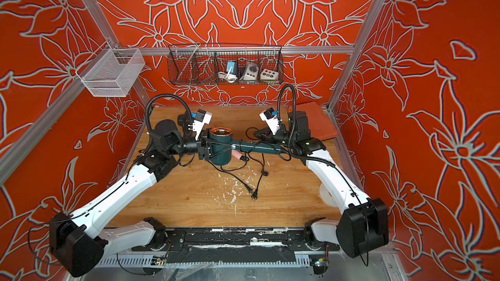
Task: Wrap the cord around the hair dryer
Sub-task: Wrap the power cord around the hair dryer.
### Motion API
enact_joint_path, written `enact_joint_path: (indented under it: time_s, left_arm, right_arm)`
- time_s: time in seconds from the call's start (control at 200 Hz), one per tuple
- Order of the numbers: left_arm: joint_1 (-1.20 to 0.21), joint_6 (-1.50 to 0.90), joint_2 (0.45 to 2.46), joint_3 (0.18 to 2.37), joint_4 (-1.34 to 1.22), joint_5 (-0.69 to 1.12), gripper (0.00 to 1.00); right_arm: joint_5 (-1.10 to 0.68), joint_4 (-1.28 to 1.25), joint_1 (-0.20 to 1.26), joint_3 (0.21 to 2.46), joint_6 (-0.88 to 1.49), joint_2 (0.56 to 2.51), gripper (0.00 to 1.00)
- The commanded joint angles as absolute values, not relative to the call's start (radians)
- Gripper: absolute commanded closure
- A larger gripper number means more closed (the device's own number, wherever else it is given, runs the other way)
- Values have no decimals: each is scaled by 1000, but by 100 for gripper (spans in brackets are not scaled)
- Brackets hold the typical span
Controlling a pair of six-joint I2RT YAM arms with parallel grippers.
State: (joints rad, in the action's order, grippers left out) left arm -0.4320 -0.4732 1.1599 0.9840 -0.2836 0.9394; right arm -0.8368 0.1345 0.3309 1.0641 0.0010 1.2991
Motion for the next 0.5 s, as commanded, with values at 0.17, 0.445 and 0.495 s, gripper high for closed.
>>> enact_joint_path:
  time_s: [0.17, 0.445, 0.495]
  left_arm:
    - [-394, -602, 1203, 1202, -618, 791, 100]
    - [-390, -581, 1204, 1184, -578, 789, 100]
    - [-387, -587, 1202, 1179, -583, 776, 100]
  right_arm:
    - [-870, 87, 342, 1010, 77, 1299, 100]
    - [-779, 241, 335, 1050, -12, 1263, 97]
    - [-777, 234, 330, 1044, -6, 1269, 93]
